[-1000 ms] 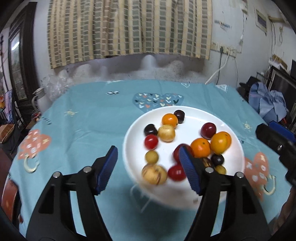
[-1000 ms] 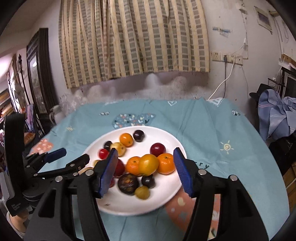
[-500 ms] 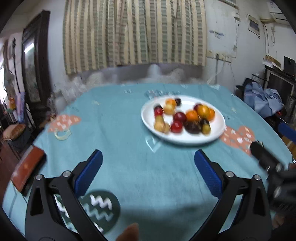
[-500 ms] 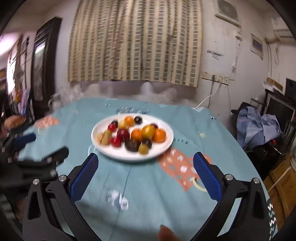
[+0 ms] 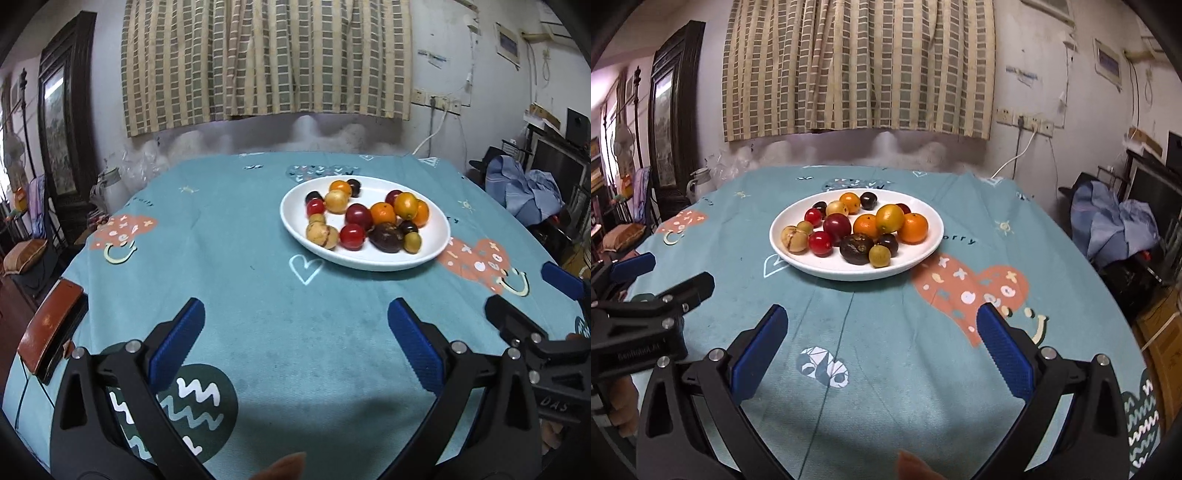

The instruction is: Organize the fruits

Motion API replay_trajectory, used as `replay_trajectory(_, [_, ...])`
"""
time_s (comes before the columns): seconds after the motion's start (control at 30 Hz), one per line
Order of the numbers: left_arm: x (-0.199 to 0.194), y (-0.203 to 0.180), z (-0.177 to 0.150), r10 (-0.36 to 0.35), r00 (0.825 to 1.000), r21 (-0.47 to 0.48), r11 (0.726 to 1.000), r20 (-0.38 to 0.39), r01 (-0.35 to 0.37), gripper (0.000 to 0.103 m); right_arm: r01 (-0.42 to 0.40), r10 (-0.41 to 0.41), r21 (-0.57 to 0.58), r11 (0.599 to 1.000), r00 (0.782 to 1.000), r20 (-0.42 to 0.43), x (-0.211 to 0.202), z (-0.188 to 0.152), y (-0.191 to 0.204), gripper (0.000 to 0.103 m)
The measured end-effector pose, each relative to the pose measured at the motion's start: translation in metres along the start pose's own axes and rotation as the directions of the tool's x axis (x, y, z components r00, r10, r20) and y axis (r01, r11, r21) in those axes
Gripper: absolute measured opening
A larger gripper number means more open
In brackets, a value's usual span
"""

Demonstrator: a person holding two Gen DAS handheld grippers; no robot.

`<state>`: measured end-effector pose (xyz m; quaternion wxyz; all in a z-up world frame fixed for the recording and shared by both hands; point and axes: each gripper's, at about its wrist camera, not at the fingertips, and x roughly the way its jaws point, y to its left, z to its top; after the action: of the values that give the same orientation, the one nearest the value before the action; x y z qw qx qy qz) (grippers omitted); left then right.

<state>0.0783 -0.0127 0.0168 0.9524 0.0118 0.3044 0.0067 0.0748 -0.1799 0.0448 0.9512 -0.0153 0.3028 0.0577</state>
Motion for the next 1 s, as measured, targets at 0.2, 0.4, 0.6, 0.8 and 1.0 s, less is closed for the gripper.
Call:
replay_trajectory(0.2, [0.0010, -0.0002, -0.0011, -0.028, 1.000, -0.008, 1.000, -0.012, 0.028, 0.101, -0.010, 0.010, 0.032, 0.999, 1.000, -0.012, 0.0012, -0.0012, -0.0046, 0.102])
replay_trajectory(0.4, [0.0018, 0.0008, -0.0017, -0.036, 0.999, -0.014, 0.999, -0.021, 0.036, 0.101, -0.018, 0.019, 0.044, 0.999, 0.999, -0.027, 0.0025, -0.0019, -0.0054, 0.102])
replay_trajectory(0.6, [0.0034, 0.0017, -0.0023, -0.042, 0.999, -0.017, 0.999, -0.028, 0.041, 0.101, -0.018, 0.019, 0.043, 0.999, 0.999, -0.027, 0.0024, -0.0018, -0.0050, 0.102])
replay_trajectory(0.8, [0.0042, 0.0011, -0.0032, -0.038, 0.999, -0.017, 0.999, -0.021, 0.038, 0.101, -0.018, 0.019, 0.042, 0.999, 0.999, -0.032, 0.0036, -0.0023, -0.0047, 0.102])
replay_trajectory(1.0, [0.0068, 0.0000, -0.0030, -0.044, 0.999, -0.012, 0.999, -0.029, 0.044, 0.101, -0.020, 0.022, 0.045, 0.999, 0.999, -0.035, 0.0042, -0.0025, -0.0052, 0.102])
